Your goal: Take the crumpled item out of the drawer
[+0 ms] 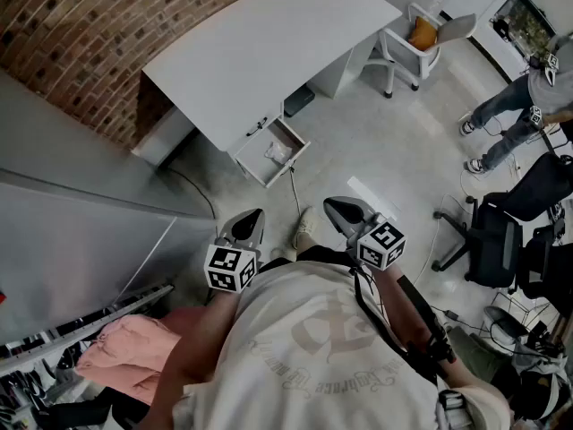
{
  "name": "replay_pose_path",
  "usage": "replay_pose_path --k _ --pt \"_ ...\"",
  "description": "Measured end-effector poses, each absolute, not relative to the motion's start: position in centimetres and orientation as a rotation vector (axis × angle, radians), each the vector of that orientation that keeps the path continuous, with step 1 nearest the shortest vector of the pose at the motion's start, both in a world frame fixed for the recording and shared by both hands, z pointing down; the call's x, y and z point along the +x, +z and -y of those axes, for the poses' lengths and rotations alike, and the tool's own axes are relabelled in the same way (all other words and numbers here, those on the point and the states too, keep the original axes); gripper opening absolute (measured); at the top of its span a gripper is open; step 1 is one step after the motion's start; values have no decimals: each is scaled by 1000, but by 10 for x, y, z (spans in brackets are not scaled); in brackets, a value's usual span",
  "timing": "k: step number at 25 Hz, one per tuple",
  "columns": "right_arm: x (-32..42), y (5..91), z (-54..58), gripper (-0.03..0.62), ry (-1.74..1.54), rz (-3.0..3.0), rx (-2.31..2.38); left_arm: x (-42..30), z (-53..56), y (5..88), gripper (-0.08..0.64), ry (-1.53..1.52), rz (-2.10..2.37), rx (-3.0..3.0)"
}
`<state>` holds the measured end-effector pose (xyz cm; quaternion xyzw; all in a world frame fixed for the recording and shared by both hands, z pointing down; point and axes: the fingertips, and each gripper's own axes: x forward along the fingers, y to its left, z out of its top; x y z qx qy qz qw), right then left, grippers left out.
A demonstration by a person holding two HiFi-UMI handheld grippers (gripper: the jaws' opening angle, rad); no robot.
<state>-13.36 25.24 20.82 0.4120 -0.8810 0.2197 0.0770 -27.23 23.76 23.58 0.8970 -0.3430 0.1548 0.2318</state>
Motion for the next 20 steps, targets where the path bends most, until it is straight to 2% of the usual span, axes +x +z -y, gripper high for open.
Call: replay_pose_path --k 20 --pt "-161 197 -272 8 576 2642 1235 -294 -258 234 3 399 923 2469"
